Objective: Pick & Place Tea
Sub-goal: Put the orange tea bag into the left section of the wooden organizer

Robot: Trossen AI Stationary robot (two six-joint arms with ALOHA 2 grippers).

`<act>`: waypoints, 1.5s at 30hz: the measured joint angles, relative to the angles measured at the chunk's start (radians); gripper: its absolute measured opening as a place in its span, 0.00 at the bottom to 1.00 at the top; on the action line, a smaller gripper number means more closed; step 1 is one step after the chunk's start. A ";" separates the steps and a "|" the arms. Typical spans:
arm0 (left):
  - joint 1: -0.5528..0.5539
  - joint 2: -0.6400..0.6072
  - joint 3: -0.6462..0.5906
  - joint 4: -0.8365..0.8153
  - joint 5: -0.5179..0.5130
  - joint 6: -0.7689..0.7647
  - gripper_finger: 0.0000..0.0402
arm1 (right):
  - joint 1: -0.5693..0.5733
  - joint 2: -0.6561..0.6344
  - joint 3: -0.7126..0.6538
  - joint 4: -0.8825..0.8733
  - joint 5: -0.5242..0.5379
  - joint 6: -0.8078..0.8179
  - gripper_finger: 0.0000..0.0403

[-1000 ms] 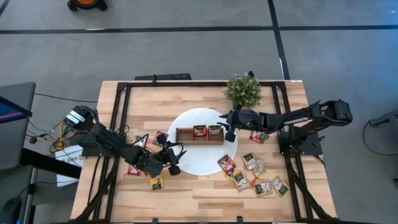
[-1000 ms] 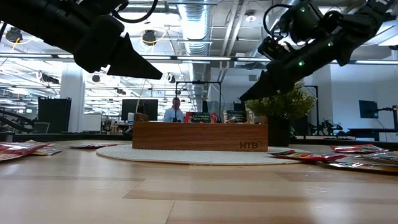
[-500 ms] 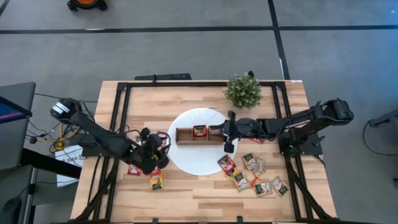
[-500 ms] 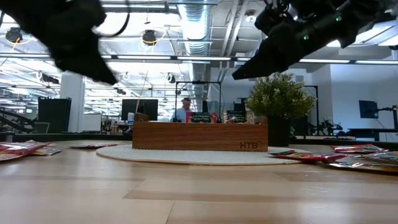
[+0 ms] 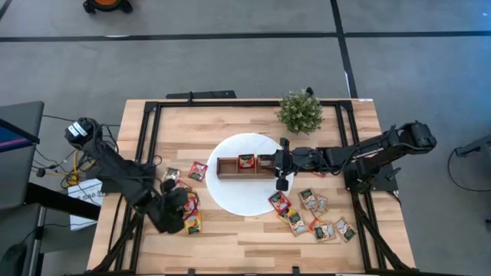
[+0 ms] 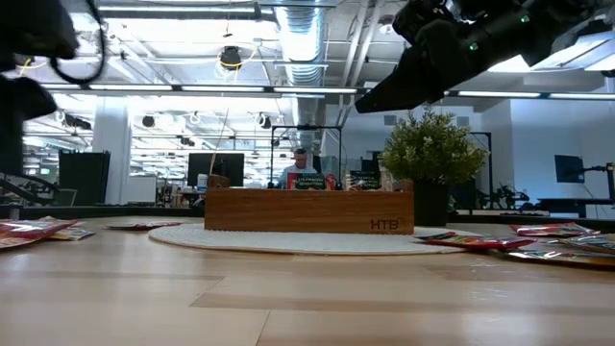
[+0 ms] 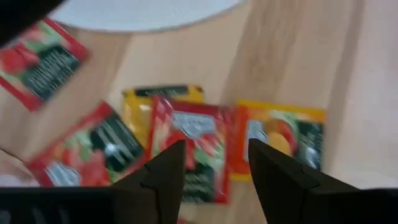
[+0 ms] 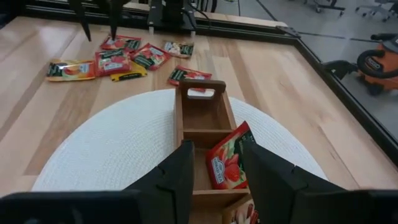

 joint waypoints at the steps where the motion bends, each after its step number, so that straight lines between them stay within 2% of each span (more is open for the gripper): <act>1: -0.024 0.000 0.000 0.000 -0.001 -0.036 0.42 | 0.002 0.000 0.000 0.000 0.000 0.000 0.31; 8: -0.202 0.000 0.000 -0.074 0.039 -0.379 0.42 | 0.004 0.000 0.000 0.001 0.000 0.000 0.31; 11: -0.253 0.000 0.000 -0.124 -0.027 -0.471 0.42 | 0.004 0.000 0.000 0.001 0.001 0.000 0.31; 15: -0.276 0.003 -0.013 -0.067 -0.134 -0.495 0.42 | 0.004 0.000 0.000 0.001 0.001 0.002 0.31; 19: -0.275 0.058 -0.024 0.067 -0.287 -0.330 0.42 | 0.004 0.000 0.000 0.001 0.001 0.008 0.31; 22: -0.266 0.131 -0.024 0.183 -0.334 -0.171 0.42 | 0.004 0.000 0.000 0.001 0.001 0.008 0.31; 24: -0.248 0.179 -0.024 0.233 -0.318 -0.127 0.42 | 0.004 0.000 0.000 0.001 0.001 0.008 0.31; 29: -0.194 0.292 -0.024 0.307 -0.117 -0.155 0.36 | 0.004 0.001 0.000 0.022 0.001 0.008 0.31; 34: -0.146 0.368 -0.020 0.459 -0.128 -0.113 0.21 | 0.004 0.001 0.000 0.041 0.000 0.008 0.31; 36: -0.123 0.377 -0.024 0.555 -0.180 -0.012 0.14 | 0.004 0.001 0.000 0.047 0.000 0.008 0.31; 41: -0.096 0.366 -0.022 0.855 -0.447 0.404 0.02 | 0.007 0.001 0.000 0.047 -0.008 0.019 0.31; 43: -0.092 0.367 -0.023 0.883 -0.464 0.504 0.01 | 0.017 0.007 0.000 0.050 -0.049 0.025 0.31; 45: -0.078 0.367 -0.024 0.880 -0.459 0.528 0.00 | 0.044 0.033 0.004 0.049 -0.099 0.007 0.31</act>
